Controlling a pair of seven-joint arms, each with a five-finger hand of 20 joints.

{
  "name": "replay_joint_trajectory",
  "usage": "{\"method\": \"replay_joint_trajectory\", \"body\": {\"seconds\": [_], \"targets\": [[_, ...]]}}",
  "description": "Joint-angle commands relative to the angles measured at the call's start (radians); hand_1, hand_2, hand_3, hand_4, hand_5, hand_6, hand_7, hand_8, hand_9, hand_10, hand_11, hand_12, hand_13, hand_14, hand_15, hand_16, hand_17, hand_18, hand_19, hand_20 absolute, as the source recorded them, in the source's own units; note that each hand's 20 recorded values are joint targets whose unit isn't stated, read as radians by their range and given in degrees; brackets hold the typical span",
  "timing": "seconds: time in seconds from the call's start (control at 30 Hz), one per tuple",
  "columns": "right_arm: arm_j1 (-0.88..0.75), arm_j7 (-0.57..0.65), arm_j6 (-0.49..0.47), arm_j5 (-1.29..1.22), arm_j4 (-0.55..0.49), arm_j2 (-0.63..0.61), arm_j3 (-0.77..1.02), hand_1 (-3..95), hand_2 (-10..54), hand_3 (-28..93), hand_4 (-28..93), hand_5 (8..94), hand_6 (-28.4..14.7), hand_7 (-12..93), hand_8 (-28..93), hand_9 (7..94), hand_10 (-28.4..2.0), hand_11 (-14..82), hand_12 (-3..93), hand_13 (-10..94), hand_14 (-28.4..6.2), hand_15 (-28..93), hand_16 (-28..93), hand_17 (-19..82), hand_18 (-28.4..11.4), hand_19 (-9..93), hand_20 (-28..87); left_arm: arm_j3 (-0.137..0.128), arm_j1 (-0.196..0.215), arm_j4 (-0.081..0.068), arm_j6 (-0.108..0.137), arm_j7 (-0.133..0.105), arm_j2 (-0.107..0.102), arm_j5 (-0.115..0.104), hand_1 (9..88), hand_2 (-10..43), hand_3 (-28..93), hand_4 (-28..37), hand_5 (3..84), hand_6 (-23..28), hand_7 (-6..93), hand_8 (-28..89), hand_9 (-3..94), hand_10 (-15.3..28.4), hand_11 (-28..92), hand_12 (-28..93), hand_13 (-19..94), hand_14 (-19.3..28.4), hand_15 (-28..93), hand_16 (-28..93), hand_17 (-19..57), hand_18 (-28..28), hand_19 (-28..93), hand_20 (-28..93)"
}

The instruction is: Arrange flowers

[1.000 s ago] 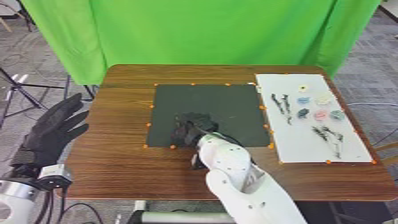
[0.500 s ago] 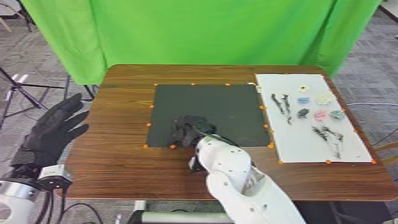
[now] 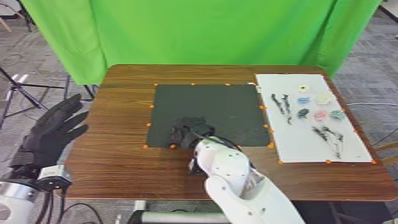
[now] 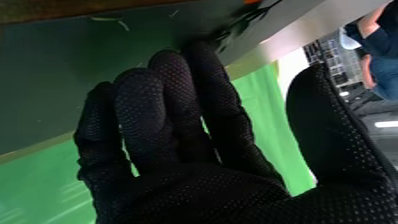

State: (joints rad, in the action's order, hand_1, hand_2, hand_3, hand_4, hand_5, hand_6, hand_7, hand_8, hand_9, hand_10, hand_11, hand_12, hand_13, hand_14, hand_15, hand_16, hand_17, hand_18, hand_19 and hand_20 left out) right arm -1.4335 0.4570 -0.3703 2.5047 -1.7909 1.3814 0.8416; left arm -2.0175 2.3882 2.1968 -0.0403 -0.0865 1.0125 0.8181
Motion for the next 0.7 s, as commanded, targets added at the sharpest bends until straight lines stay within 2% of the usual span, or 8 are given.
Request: {"method": "replay_joint_trajectory", "body": {"seconds": [0.03, 0.2, 0.3, 0.4, 0.47, 0.5, 0.63, 0.7], "targets": [[-0.009, -0.002, 0.013, 0.028, 0.006, -0.008, 0.006, 10.6, 16.2, 82, -21, 54.5, -9.1, 25, -10, 47.7, -20.2, 54.8, 38.7, 47, -17.1, 82, 28, 13, -23.5, 71, 50, -0.008, 0.013, 0.006, -0.001, 0.005, 0.012, -0.001, 23.4, -8.1, 70, -27.5, 18.7, 0.3, 23.2, -12, 16.8, 8.0, 9, 24, 12, 11.3, 17, 8, -10.8, 18.2, 34, 10], [-0.030, -0.012, 0.045, 0.035, -0.043, -0.016, 0.004, 10.5, 16.0, 83, -21, 54.0, -9.1, 25, -10, 47.2, -20.1, 54.9, 38.7, 47, -17.2, 82, 28, 13, -23.6, 71, 50, -0.009, 0.010, 0.006, -0.005, 0.013, 0.015, 0.000, 23.5, -8.1, 70, -27.5, 18.7, 0.3, 23.1, -12, 16.8, 8.1, 9, 24, 12, 11.3, 17, 8, -10.8, 18.2, 34, 10], [-0.048, -0.046, 0.102, 0.027, -0.087, -0.032, 0.001, 10.8, 15.5, 84, -20, 49.3, -8.8, 30, -10, 43.7, -20.7, 56.7, 40.5, 44, -17.5, 83, 28, 12, -23.7, 71, 50, -0.007, 0.006, 0.004, -0.004, 0.016, 0.016, 0.000, 23.5, -7.9, 70, -27.5, 18.7, 0.3, 23.2, -12, 16.8, 8.1, 9, 24, 12, 11.3, 17, 8, -10.8, 18.2, 34, 10], [-0.064, -0.100, 0.173, 0.030, -0.119, -0.053, -0.004, 12.0, 14.2, 86, -19, 42.7, -6.7, 33, -12, 36.7, -21.5, 59.9, 43.7, 38, -17.9, 84, 28, 11, -23.6, 70, 51, -0.006, 0.007, 0.003, -0.005, 0.013, 0.016, 0.001, 23.5, -7.9, 70, -27.4, 18.7, 0.3, 23.2, -12, 16.8, 8.1, 9, 24, 12, 11.3, 17, 8, -10.8, 18.2, 34, 10], [-0.074, -0.130, 0.180, 0.018, -0.136, -0.060, -0.003, 12.8, 13.8, 87, -19, 40.2, -4.5, 36, -14, 32.4, -21.7, 59.3, 44.6, 35, -18.2, 82, 27, 9, -23.3, 69, 51, -0.007, 0.010, 0.004, -0.002, 0.011, 0.016, -0.001, 23.5, -7.9, 70, -27.4, 18.7, 0.3, 23.3, -12, 16.8, 8.1, 9, 24, 12, 11.3, 17, 8, -10.8, 18.2, 34, 10], [-0.080, -0.149, 0.154, 0.015, -0.144, -0.056, 0.007, 13.2, 13.6, 87, -19, 39.8, -3.4, 36, -14, 30.7, -21.9, 58.3, 44.6, 32, -18.1, 81, 27, 8, -23.3, 68, 51, -0.007, 0.008, 0.003, -0.004, 0.014, 0.016, -0.001, 23.6, -7.8, 69, -27.5, 18.8, 0.3, 23.2, -12, 16.8, 8.1, 9, 24, 12, 11.3, 17, 8, -10.8, 18.2, 34, 10], [-0.085, -0.189, 0.037, 0.008, -0.148, -0.049, 0.027, 13.5, 13.7, 87, -19, 46.8, -1.1, 28, -15, 28.6, -20.7, 47.0, 38.4, 23, -17.6, 75, 23, 2, -23.2, 64, 51, -0.009, 0.007, 0.003, -0.008, 0.014, 0.018, -0.002, 23.6, -7.7, 69, -27.5, 18.7, 0.3, 23.3, -12, 16.8, 8.1, 9, 24, 12, 11.3, 17, 8, -10.9, 18.2, 34, 10], [-0.086, -0.201, -0.055, 0.014, -0.149, -0.038, 0.045, 11.9, 14.7, 85, -20, 51.6, -1.7, 23, -13, 29.9, -18.4, 27.2, 30.9, 19, -16.4, 60, 20, -1, -22.3, 63, 50, -0.005, 0.005, 0.003, -0.002, 0.014, 0.016, -0.001, 23.6, -7.6, 69, -27.5, 18.7, 0.3, 23.2, -12, 16.8, 8.1, 9, 24, 12, 11.3, 17, 8, -10.9, 18.2, 34, 10]]}}
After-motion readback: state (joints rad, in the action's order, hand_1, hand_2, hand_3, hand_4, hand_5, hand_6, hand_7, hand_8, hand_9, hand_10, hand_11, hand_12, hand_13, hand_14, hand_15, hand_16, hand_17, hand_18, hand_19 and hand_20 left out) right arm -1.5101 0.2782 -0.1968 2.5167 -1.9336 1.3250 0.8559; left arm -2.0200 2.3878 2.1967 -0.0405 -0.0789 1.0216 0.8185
